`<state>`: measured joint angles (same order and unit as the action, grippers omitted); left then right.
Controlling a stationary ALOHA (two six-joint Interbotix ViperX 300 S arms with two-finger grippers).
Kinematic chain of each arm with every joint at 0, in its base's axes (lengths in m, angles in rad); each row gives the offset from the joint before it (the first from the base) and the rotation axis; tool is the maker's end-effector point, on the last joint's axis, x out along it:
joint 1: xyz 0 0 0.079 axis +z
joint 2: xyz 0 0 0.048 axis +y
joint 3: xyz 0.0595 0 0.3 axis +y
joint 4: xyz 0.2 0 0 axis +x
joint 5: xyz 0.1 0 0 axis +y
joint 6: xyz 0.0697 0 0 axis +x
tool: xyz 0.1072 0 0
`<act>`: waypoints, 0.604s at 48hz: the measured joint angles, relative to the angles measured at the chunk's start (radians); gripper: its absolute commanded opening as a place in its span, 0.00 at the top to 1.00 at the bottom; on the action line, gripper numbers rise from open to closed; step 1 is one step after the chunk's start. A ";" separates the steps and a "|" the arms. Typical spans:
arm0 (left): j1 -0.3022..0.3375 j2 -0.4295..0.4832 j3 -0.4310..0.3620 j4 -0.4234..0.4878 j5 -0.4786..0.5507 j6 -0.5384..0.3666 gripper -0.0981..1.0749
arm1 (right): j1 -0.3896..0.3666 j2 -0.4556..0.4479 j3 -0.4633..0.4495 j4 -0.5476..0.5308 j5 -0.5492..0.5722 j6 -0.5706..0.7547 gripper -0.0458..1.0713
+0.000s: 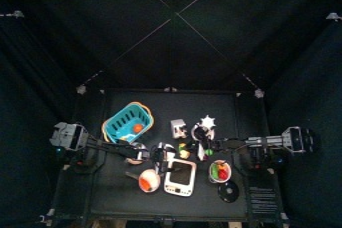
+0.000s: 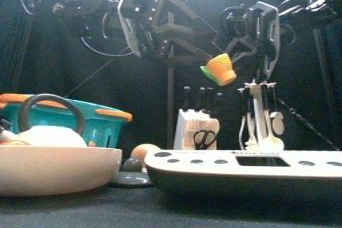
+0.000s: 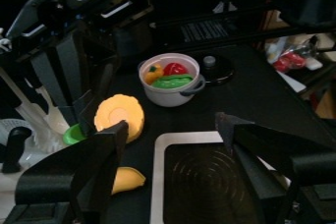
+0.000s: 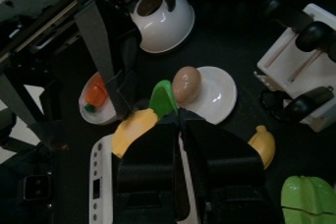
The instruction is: Peel off leaf from corn
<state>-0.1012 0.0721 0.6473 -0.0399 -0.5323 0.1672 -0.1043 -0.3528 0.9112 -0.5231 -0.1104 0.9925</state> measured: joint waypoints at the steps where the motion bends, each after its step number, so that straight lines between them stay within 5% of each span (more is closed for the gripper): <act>1: 0.000 0.002 -0.003 -0.015 -0.002 0.028 0.04 | 0.000 0.002 0.000 0.002 -0.002 0.002 0.57; 15: -0.005 0.015 -0.018 -0.230 -0.043 0.307 0.04 | 0.000 0.002 0.000 0.006 -0.002 0.000 0.57; 29: -0.017 0.051 -0.043 -0.324 -0.046 0.370 0.04 | -0.002 0.003 0.000 0.006 -0.002 0.002 0.57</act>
<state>-0.1181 0.1227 0.6044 -0.3636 -0.5783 0.5369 -0.1058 -0.3497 0.9112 -0.5170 -0.1120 0.9940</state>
